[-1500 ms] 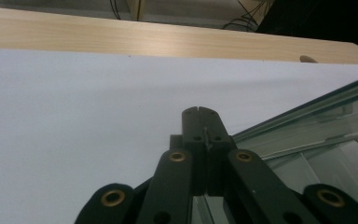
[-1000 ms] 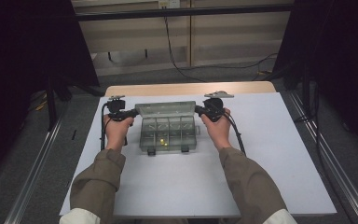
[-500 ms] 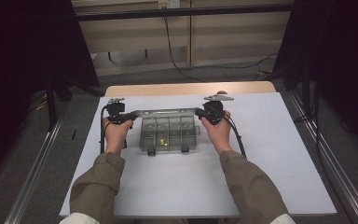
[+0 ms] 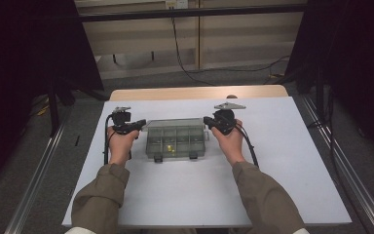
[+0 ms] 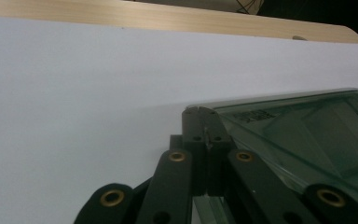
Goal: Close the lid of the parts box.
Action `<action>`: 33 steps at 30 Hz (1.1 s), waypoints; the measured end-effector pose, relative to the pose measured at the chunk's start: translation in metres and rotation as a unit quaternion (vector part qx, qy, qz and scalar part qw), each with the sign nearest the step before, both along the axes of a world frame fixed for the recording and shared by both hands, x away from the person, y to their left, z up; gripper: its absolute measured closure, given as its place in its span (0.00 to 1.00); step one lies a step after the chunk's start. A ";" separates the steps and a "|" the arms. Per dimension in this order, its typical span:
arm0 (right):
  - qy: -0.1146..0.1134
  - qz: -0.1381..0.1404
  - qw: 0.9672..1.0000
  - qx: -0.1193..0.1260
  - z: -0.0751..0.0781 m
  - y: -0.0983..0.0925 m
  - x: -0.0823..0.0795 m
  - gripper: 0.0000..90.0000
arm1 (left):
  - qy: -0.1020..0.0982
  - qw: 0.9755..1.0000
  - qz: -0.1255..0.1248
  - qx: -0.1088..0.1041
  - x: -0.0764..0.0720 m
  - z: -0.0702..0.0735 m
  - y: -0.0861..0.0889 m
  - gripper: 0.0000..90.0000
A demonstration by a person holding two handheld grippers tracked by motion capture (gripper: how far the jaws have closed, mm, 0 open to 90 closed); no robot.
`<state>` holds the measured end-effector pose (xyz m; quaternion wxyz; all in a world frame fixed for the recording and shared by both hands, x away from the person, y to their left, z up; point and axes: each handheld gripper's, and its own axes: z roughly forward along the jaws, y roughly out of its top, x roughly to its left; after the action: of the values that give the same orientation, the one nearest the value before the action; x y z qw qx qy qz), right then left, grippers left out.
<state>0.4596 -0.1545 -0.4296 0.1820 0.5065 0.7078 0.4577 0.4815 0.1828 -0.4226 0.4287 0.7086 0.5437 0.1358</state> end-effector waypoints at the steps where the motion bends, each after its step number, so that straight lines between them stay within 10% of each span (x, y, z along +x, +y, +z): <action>1: 0.000 0.002 1.000 0.000 0.000 0.000 -0.001 0.99 | -0.001 1.000 -0.002 0.000 -0.001 -0.001 0.001 1.00; 33: 0.007 0.046 0.999 -0.013 0.003 -0.004 -0.025 1.00 | -0.018 0.999 -0.039 0.024 -0.022 0.008 0.004 1.00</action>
<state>0.4348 -0.1581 -0.4267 0.1623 0.4738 0.7374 0.4532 0.4597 0.1868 -0.4149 0.4258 0.7370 0.5045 0.1447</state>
